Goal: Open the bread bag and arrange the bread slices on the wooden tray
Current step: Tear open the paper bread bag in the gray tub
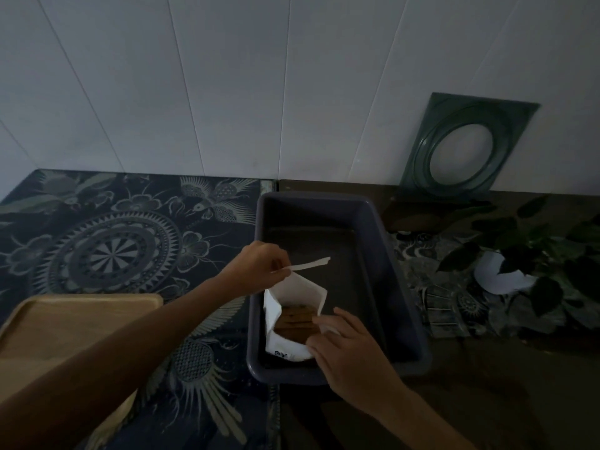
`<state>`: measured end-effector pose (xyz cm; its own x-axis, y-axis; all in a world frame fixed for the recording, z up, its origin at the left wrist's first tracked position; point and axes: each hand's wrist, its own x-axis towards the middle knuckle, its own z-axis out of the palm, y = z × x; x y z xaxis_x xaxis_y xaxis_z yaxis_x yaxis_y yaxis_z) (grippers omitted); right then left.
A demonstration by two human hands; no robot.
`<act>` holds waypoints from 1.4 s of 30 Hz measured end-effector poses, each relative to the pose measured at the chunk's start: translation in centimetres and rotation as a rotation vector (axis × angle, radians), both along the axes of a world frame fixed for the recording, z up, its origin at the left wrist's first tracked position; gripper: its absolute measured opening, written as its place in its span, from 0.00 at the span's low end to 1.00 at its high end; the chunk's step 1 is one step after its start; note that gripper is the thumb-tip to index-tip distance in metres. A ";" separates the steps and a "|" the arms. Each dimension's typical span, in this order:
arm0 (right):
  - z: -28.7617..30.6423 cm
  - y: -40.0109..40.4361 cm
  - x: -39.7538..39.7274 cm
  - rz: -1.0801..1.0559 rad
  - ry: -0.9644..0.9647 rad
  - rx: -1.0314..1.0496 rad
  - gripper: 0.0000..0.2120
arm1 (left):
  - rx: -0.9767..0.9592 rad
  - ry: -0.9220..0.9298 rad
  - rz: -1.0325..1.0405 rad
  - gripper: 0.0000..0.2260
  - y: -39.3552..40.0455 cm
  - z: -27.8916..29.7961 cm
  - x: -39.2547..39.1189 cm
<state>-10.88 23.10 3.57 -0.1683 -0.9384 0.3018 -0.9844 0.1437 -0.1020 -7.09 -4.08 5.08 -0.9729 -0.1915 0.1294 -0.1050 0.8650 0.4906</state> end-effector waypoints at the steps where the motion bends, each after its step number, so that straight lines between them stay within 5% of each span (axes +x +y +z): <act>1: 0.0 0.4 0.1 0.007 -0.007 0.010 0.01 | -0.004 0.008 0.015 0.02 -0.1 0.0 0.0; 10: 1.4 2.0 0.9 0.037 -0.054 0.227 0.03 | 0.046 0.026 0.219 0.02 -0.6 0.0 0.2; 17: 2.1 2.5 0.7 -0.034 -0.034 0.249 0.13 | -0.001 0.026 0.145 0.02 0.2 0.6 0.9; 29: 4.8 -2.0 1.0 -0.174 -0.028 0.193 0.16 | -0.032 0.032 -0.003 0.03 2.2 1.9 1.6; 37: 3.0 -9.5 1.7 -0.279 -0.051 0.606 0.13 | 0.057 0.052 0.017 0.01 2.5 1.7 1.9; 42: -0.8 -10.8 1.6 -0.303 -0.026 0.771 0.24 | 0.140 0.070 0.033 0.03 2.4 1.4 2.4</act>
